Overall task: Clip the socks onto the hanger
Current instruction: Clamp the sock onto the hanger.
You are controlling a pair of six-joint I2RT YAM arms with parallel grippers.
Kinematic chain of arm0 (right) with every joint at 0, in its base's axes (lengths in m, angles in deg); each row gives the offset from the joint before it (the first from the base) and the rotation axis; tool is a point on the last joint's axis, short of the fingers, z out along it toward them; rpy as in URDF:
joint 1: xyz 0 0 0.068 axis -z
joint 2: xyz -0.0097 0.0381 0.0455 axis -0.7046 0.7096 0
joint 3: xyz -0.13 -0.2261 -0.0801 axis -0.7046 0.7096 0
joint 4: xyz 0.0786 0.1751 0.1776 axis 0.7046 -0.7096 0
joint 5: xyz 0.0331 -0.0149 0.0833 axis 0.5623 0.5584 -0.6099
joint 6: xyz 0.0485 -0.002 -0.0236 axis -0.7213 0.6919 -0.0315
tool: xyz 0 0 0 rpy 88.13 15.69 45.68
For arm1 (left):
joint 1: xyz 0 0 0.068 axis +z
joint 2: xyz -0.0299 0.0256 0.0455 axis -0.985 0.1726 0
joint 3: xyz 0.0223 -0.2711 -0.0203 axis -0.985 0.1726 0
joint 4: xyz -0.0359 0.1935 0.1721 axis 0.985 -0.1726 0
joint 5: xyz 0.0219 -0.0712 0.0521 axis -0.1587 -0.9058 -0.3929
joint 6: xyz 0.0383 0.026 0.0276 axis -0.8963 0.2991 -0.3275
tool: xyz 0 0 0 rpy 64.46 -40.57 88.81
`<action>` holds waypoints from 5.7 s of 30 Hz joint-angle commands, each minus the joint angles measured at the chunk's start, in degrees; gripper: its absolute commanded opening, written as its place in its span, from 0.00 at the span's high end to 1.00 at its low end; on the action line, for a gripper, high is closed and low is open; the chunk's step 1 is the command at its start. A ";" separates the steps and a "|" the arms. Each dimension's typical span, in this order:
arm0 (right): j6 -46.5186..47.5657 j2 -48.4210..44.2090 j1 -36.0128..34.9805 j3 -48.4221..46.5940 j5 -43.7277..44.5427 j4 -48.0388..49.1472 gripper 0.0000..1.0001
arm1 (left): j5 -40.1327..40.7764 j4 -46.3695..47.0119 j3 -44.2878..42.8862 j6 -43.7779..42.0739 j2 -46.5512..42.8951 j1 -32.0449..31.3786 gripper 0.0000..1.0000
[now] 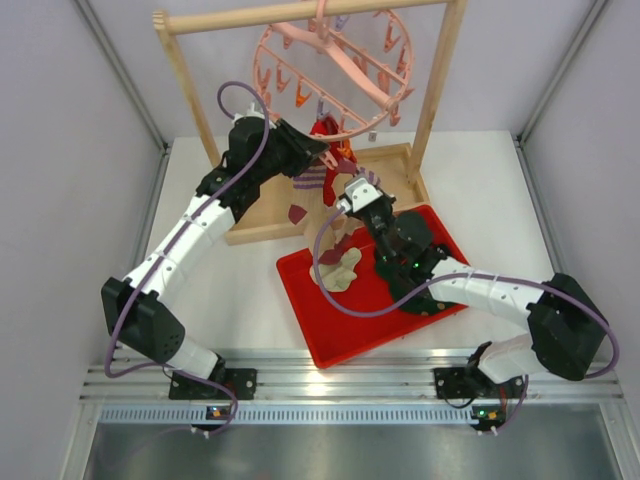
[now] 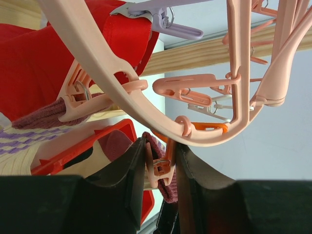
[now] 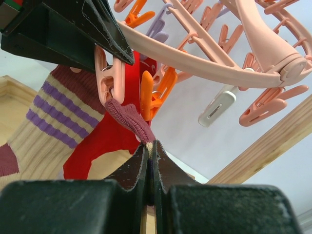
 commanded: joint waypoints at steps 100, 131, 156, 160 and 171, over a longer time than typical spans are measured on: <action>2.55 7.33 -2.78 -5.80 6.22 17.31 1.00 | -6.97 0.75 11.16 22.01 0.21 0.31 0.97; -1.75 2.51 -1.72 -3.61 4.81 6.01 0.66 | -4.69 5.32 11.16 14.90 -2.34 4.09 0.37; -34.70 -17.80 13.29 -5.36 -22.23 -37.53 0.00 | 2.69 8.22 -4.99 -6.81 7.14 15.34 0.49; -35.59 -20.00 16.37 -4.31 -30.50 -37.71 0.00 | 0.06 5.59 -9.58 -9.80 9.44 15.96 0.50; -38.23 -14.82 17.35 -9.05 -48.00 -33.67 0.23 | -8.81 17.26 15.17 -12.26 -10.15 18.07 0.28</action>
